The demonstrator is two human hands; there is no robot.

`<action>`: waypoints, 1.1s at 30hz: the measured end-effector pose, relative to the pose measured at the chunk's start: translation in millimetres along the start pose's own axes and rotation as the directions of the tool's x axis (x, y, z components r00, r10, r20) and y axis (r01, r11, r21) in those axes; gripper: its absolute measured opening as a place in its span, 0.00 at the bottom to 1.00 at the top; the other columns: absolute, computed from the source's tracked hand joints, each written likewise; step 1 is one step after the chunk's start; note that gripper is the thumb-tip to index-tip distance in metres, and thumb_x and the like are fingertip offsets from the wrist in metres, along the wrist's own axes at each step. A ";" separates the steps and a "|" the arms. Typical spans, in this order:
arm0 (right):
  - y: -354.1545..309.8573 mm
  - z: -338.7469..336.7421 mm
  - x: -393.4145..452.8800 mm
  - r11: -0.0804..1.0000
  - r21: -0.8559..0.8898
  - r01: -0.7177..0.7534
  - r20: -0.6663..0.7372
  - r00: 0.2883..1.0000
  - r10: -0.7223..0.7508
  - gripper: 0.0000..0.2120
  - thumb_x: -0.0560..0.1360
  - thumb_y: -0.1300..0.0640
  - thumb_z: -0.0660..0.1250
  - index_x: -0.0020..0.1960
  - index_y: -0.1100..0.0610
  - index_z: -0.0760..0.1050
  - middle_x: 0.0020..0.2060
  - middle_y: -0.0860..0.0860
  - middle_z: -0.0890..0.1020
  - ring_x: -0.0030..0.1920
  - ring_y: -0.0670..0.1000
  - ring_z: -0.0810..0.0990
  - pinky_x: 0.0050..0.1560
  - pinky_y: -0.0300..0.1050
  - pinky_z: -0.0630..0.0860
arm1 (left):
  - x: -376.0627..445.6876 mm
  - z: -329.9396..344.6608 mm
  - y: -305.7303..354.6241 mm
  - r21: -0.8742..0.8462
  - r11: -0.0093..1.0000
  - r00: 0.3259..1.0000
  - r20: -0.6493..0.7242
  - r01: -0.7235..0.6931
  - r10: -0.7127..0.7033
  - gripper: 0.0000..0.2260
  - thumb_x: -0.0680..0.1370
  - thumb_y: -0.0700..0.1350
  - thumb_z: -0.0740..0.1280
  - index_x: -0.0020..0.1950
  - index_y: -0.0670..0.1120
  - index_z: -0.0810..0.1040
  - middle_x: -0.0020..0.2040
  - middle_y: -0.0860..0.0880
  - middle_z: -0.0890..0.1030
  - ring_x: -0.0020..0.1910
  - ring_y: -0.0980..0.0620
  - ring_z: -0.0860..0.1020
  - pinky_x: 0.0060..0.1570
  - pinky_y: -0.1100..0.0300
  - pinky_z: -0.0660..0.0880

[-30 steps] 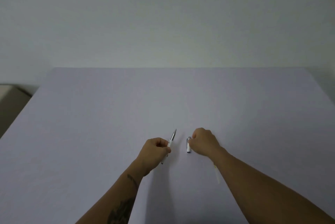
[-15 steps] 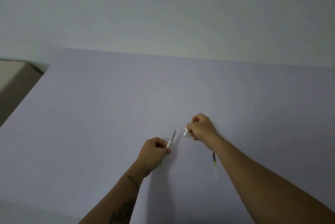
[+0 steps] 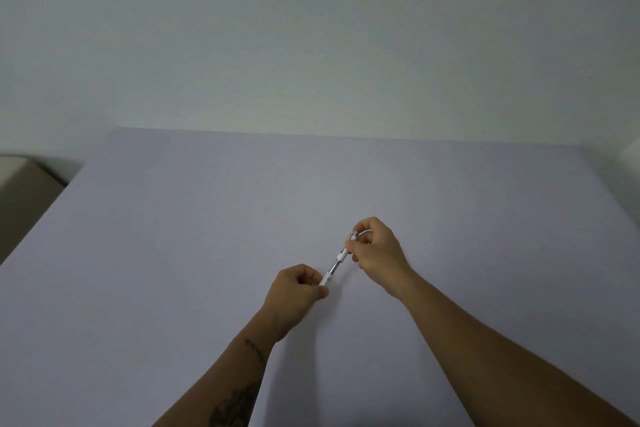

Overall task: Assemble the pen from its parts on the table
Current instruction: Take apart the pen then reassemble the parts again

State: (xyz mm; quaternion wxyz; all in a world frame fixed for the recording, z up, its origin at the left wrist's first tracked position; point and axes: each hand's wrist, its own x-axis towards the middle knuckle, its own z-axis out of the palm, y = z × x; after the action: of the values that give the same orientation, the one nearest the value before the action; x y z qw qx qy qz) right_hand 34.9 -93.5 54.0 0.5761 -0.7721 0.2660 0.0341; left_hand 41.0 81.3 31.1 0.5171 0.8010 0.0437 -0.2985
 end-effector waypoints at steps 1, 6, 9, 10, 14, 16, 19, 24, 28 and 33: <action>-2.3 1.9 -1.9 1.000 0.006 -0.007 0.012 1.000 0.007 0.07 0.74 0.61 0.69 0.49 0.53 0.74 0.46 0.56 0.84 0.40 0.54 0.82 0.40 0.47 0.79 | 0.2 -3.9 2.8 -0.002 1.000 1.000 0.000 -0.016 0.016 0.03 0.72 0.38 0.73 0.40 0.45 0.82 0.33 0.49 0.77 0.33 0.50 0.73 0.38 0.57 0.75; -19.4 12.3 -11.3 0.985 0.166 -0.055 0.044 0.998 0.048 0.06 0.76 0.66 0.67 0.53 0.64 0.78 0.37 0.53 0.83 0.34 0.50 0.78 0.38 0.43 0.77 | 1.8 -20.7 14.2 -0.032 0.995 0.996 -0.008 -0.092 0.092 0.01 0.73 0.38 0.72 0.43 0.42 0.84 0.31 0.50 0.76 0.31 0.51 0.72 0.36 0.57 0.73; -24.9 17.6 -14.2 0.983 0.183 -0.035 0.005 0.999 0.034 0.05 0.75 0.67 0.68 0.49 0.67 0.80 0.34 0.54 0.83 0.34 0.50 0.78 0.38 0.45 0.76 | 2.7 -28.1 15.0 -0.016 0.990 0.989 -0.037 -0.142 0.141 0.01 0.73 0.38 0.73 0.43 0.43 0.84 0.32 0.49 0.77 0.31 0.52 0.72 0.36 0.57 0.73; -26.2 19.1 -14.5 0.984 0.174 -0.027 0.001 1.000 0.027 0.04 0.75 0.66 0.68 0.48 0.66 0.80 0.35 0.54 0.84 0.34 0.51 0.78 0.39 0.45 0.76 | 3.2 -29.5 14.6 -0.019 0.988 0.987 -0.045 -0.152 0.151 0.01 0.73 0.38 0.72 0.43 0.43 0.84 0.32 0.49 0.77 0.31 0.52 0.72 0.35 0.58 0.73; -30.5 20.9 -12.7 0.994 0.111 0.001 0.008 1.000 -0.002 0.03 0.75 0.66 0.68 0.46 0.65 0.81 0.34 0.53 0.84 0.33 0.50 0.79 0.38 0.44 0.78 | 4.3 -28.2 13.9 -0.046 0.985 0.984 -0.073 -0.168 0.164 0.01 0.74 0.38 0.72 0.43 0.42 0.84 0.33 0.48 0.79 0.29 0.53 0.72 0.32 0.61 0.71; -30.0 20.0 -13.3 0.996 0.089 -0.002 0.025 1.000 0.000 0.03 0.75 0.66 0.68 0.44 0.64 0.81 0.34 0.53 0.84 0.34 0.50 0.79 0.39 0.44 0.79 | 3.2 -25.2 12.2 -0.051 0.985 0.984 -0.080 -0.164 0.160 0.01 0.73 0.38 0.73 0.43 0.43 0.84 0.32 0.49 0.79 0.29 0.54 0.72 0.31 0.62 0.70; -28.0 18.2 -11.9 0.990 0.135 -0.041 0.024 0.999 0.038 0.04 0.76 0.66 0.68 0.45 0.65 0.81 0.36 0.55 0.83 0.34 0.50 0.79 0.39 0.43 0.79 | 4.8 -22.3 12.3 -0.066 0.984 0.984 -0.078 -0.168 0.163 0.01 0.73 0.38 0.73 0.43 0.43 0.84 0.32 0.50 0.79 0.29 0.54 0.72 0.32 0.61 0.70; -28.1 18.3 -10.6 0.956 0.267 -0.125 0.040 0.992 0.118 0.05 0.76 0.65 0.69 0.51 0.62 0.81 0.40 0.56 0.81 0.37 0.52 0.78 0.41 0.46 0.79 | 8.4 -18.9 24.4 0.021 0.972 0.968 -0.088 -0.232 0.233 0.02 0.73 0.40 0.74 0.43 0.45 0.82 0.33 0.51 0.78 0.30 0.55 0.72 0.31 0.64 0.70; -24.9 26.3 -12.5 0.986 0.118 -0.116 -0.034 0.992 0.121 0.12 0.76 0.63 0.69 0.58 0.55 0.77 0.47 0.54 0.83 0.40 0.51 0.83 0.39 0.43 0.82 | 7.0 -7.5 25.8 0.109 0.950 0.948 -0.099 -0.293 0.303 0.05 0.74 0.40 0.74 0.45 0.47 0.79 0.35 0.51 0.78 0.32 0.55 0.73 0.33 0.66 0.71; -20.7 20.6 -12.1 0.989 0.109 -0.099 -0.072 0.992 0.107 0.17 0.77 0.63 0.68 0.63 0.51 0.71 0.48 0.56 0.83 0.41 0.50 0.84 0.37 0.39 0.80 | 7.8 -1.0 23.4 0.102 0.944 0.943 -0.082 -0.313 0.321 0.05 0.75 0.42 0.72 0.50 0.49 0.81 0.39 0.51 0.80 0.35 0.54 0.75 0.36 0.65 0.73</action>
State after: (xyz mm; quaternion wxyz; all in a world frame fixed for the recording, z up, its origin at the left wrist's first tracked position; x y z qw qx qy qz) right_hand 39.1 -66.3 69.6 0.6027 -0.7267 0.3290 0.0197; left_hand 56.7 69.5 46.0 0.5198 0.8332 -0.0739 -0.1737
